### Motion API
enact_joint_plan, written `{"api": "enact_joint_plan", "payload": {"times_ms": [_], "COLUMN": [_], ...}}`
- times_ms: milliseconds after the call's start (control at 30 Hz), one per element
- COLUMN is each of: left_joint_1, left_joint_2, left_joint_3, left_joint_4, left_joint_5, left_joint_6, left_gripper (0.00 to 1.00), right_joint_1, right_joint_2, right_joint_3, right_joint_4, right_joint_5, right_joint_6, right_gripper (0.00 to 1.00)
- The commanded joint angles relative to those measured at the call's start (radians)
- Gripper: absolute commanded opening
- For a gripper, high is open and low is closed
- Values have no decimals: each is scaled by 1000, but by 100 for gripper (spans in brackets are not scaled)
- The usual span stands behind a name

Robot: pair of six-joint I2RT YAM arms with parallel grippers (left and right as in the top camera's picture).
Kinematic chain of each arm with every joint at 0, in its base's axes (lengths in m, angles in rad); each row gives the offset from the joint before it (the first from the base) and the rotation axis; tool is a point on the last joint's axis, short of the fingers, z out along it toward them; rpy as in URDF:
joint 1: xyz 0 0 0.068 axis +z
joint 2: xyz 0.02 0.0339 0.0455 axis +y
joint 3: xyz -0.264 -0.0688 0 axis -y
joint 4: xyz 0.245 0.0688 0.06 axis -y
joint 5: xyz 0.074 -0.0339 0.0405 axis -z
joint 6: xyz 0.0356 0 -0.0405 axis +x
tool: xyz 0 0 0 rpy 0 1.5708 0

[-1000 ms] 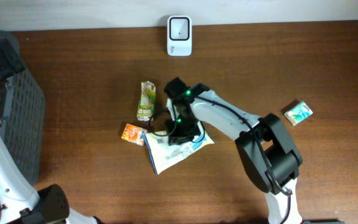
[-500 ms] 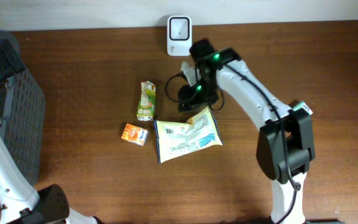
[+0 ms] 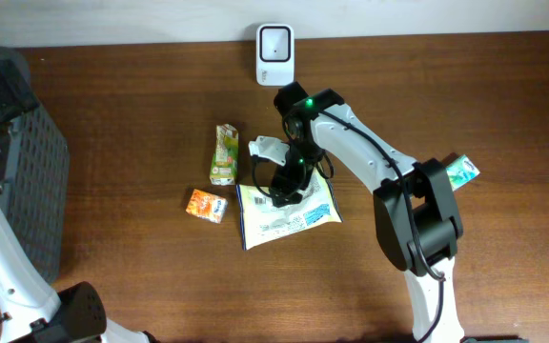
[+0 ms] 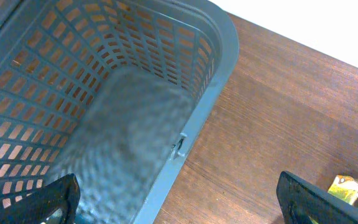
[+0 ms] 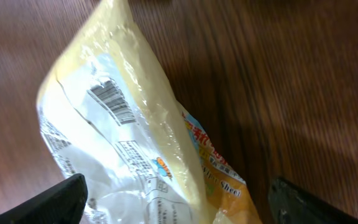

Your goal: Scan the item barcode

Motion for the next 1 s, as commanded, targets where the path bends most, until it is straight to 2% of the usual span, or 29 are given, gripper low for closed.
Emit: {"api": "enact_joint_plan", "payload": {"times_ms": [0, 67, 267, 333, 367, 567, 600, 633, 667, 700, 733, 767, 833, 967], "left_joint_1": [3, 3, 3, 3, 3, 3, 3, 3, 3, 3, 3, 3, 3, 3], "left_joint_2": [3, 3, 3, 3, 3, 3, 3, 3, 3, 3, 3, 3, 3, 3], "left_joint_3": [9, 9, 9, 9, 9, 9, 9, 9, 9, 9, 9, 9, 9, 9], "left_joint_4": [2, 2, 2, 2, 2, 2, 2, 2, 2, 2, 2, 2, 2, 2], "left_joint_5": [0, 0, 0, 0, 0, 0, 0, 0, 0, 0, 0, 0, 0, 0], "left_joint_6": [16, 16, 16, 16, 16, 16, 16, 16, 16, 16, 16, 16, 16, 16], "left_gripper": [99, 99, 99, 99, 99, 99, 99, 99, 99, 99, 99, 99, 99, 99], "right_joint_1": [-21, -35, -104, -142, -157, -241, -248, -251, -251, -246, -238, -229, -204, -65], "right_joint_2": [45, 56, 56, 56, 56, 55, 55, 55, 55, 55, 55, 55, 55, 56], "right_joint_3": [-5, -6, -13, -12, -12, 43, 61, 90, 117, 154, 184, 216, 257, 259], "right_joint_4": [-16, -41, -77, -57, -51, -61, -66, -79, -92, -114, -134, -151, -160, -88], "right_joint_5": [5, 10, 30, 26, 13, -132, -141, -142, -142, -142, -142, -142, -146, -143], "right_joint_6": [-56, -56, -14, 88, 128, 259, 269, 268, 269, 269, 272, 289, 349, 557], "right_gripper": [88, 83, 42, 14, 6, 4, 9, 35, 53, 66, 68, 67, 58, 20]}}
